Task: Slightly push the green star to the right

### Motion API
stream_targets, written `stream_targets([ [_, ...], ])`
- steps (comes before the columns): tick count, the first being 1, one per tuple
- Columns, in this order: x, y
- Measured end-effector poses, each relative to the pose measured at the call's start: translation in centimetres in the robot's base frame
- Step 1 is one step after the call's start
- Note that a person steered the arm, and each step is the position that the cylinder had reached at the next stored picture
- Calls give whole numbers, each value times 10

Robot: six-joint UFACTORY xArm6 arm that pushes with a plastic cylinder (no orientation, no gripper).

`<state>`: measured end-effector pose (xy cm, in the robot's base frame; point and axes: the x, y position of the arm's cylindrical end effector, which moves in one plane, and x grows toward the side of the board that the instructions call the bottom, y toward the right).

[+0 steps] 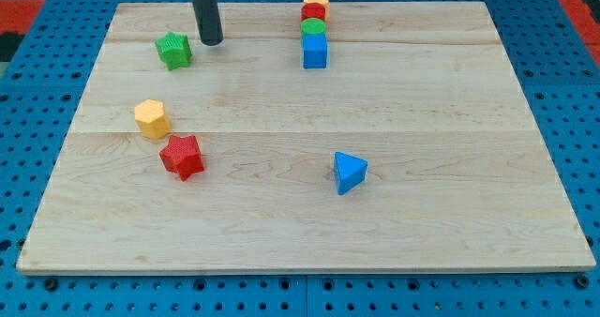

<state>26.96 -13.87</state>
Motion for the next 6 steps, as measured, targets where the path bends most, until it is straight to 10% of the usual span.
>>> stream_targets([
  [3, -1, -82],
  [6, 25, -30],
])
